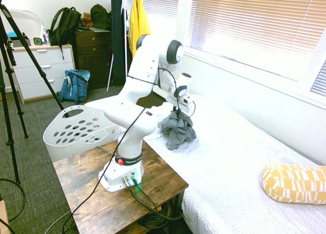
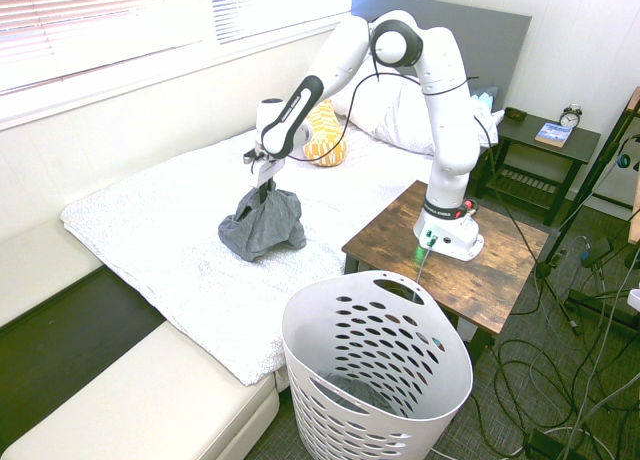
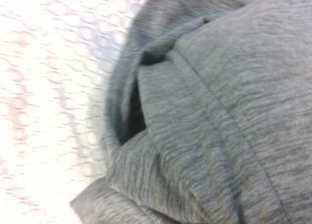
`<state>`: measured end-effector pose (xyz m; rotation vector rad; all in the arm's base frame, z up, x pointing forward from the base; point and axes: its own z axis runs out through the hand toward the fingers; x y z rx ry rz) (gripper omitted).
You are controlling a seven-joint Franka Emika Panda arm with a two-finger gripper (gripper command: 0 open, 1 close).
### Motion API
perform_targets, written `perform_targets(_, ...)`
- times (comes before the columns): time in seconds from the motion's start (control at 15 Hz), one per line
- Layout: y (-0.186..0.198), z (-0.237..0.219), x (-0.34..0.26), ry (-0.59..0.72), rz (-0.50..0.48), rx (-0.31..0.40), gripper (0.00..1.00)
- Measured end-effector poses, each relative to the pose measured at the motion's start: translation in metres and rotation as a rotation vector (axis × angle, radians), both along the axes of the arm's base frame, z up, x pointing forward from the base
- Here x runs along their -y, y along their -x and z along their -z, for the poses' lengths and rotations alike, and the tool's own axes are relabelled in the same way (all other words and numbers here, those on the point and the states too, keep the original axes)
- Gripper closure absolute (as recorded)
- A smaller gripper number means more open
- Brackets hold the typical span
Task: Put my clothes in the laundry bag
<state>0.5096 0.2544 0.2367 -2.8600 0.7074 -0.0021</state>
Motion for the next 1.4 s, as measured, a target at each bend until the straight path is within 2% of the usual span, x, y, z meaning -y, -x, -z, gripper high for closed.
perform_targets(0.2,0.063,-0.07,-0.066,-0.012,-0.058,0.019,1.0)
perform_targets(0.53,0.203,-0.187,-0.151,-0.025,-0.175,0.074,1.0)
perform_targets(0.8,0.343,-0.277,-0.174,-0.038,-0.284,0.121,1.0)
perform_targets(0.93,0.416,-0.304,-0.165,-0.036,-0.334,0.126,1.0)
perform_targets(1.13,0.507,-0.297,-0.154,-0.018,-0.394,0.134,1.0)
perform_targets(1.27,0.548,-0.26,-0.157,0.028,-0.417,0.103,1.0)
perform_targets(1.4,0.579,-0.205,-0.162,0.068,-0.434,0.07,1.0)
